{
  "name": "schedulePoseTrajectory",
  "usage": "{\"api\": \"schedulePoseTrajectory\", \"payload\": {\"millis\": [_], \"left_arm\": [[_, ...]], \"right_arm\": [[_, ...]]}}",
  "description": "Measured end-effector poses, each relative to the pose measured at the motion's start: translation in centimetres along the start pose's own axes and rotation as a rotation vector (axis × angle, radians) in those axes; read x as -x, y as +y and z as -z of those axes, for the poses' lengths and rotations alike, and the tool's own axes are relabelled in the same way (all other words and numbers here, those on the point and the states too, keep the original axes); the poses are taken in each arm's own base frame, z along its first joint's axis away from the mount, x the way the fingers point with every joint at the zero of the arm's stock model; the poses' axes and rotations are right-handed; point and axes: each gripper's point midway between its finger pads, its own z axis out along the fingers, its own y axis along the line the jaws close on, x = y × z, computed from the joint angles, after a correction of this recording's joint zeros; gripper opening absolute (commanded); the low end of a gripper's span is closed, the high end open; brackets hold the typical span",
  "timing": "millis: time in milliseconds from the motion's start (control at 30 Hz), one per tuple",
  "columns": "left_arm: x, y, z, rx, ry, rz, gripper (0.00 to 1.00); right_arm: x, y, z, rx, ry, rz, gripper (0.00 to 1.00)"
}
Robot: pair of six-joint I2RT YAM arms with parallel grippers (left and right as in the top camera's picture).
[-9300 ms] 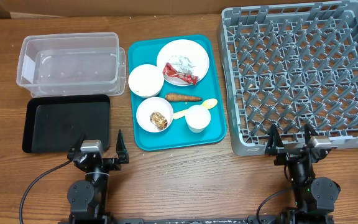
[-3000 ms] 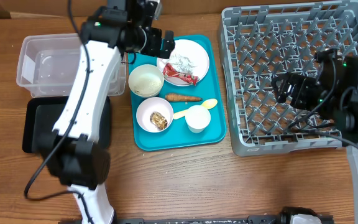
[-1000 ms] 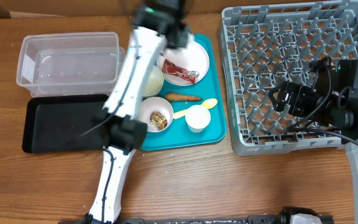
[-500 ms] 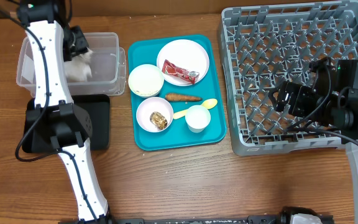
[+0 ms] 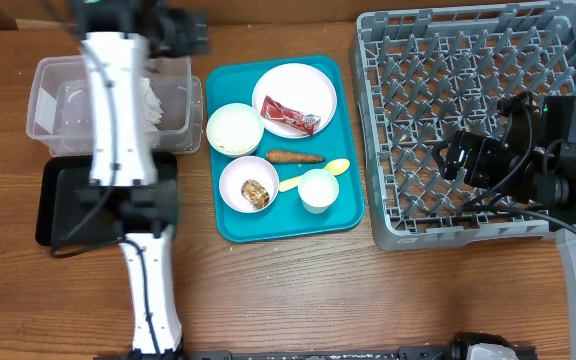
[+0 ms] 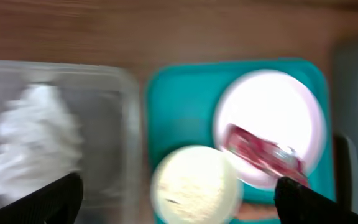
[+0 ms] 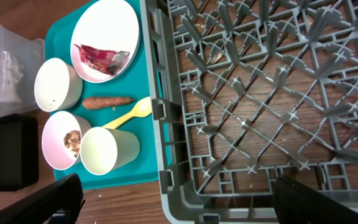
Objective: Sort waste into correct bins and load items into the dishwasher
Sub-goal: 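Carry the foil left and drop it into the clear bin, then grasp the red wrapper on the plate with the left gripper, then drop the red wrapper into the clear bin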
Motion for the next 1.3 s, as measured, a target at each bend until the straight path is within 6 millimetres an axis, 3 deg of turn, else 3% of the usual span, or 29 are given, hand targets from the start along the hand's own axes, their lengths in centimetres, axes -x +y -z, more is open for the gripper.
{"api": "schedulePoseTrajectory", "payload": {"millis": [67,167,200,267,433,533,700,900,967,1033,1067,1200,1300], "left_arm": [[-1.5,-5.0,-1.2,-0.047,0.036,-0.093,1.0],[-3.6,-9.6,-3.6,-0.062,0.086,-0.153,0.96],[-5.4,-11.4,-5.3,-0.046,0.132,-0.162,0.95],[-6.9,-12.5,-7.7,-0.027,0.167,-0.14,0.93],[-9.3,-13.1,-13.4,0.006,0.204,-0.053,0.9],[-9.5,-13.5,-15.5,-0.012,0.184,-0.028,0.87],[-10.4,-13.8,-17.2,-0.034,0.19,-0.016,0.8],[-13.0,-12.8,-18.7,-0.007,0.259,-0.008,0.7],[-13.7,-12.7,-19.3,-0.002,0.273,-0.006,0.56],[-13.8,-12.8,-19.7,-0.009,0.261,-0.004,0.24],[-13.8,-12.8,-19.9,-0.011,0.256,-0.004,0.04],[-14.1,-12.6,-19.7,-0.002,0.276,-0.003,0.04],[-13.4,-12.3,-17.2,0.02,0.316,0.002,0.04]], "right_arm": [[0.0,0.0,0.0,0.0,0.001,0.0,1.0],[-0.1,0.0,0.0,0.0,0.002,0.0,1.0],[-0.1,0.0,0.0,-0.001,0.005,-0.001,1.0],[-0.3,-0.1,0.0,-0.002,0.012,-0.004,1.0],[-0.3,-0.1,0.0,-0.002,0.014,-0.005,1.0],[-0.4,-0.1,0.0,-0.002,0.014,-0.005,1.0],[-0.3,-0.1,0.0,-0.003,0.014,-0.005,1.0],[-0.4,-0.1,0.0,-0.003,0.014,-0.005,1.0],[-0.4,-0.1,-0.1,-0.003,0.02,-0.007,1.0],[-0.6,-0.3,-0.6,-0.008,0.042,-0.016,1.0],[-0.6,-0.5,-1.0,-0.01,0.056,-0.021,1.0],[-0.7,-0.7,-1.6,-0.014,0.079,-0.029,1.0],[-0.7,-0.7,-1.6,-0.013,0.076,-0.028,1.0]]}}
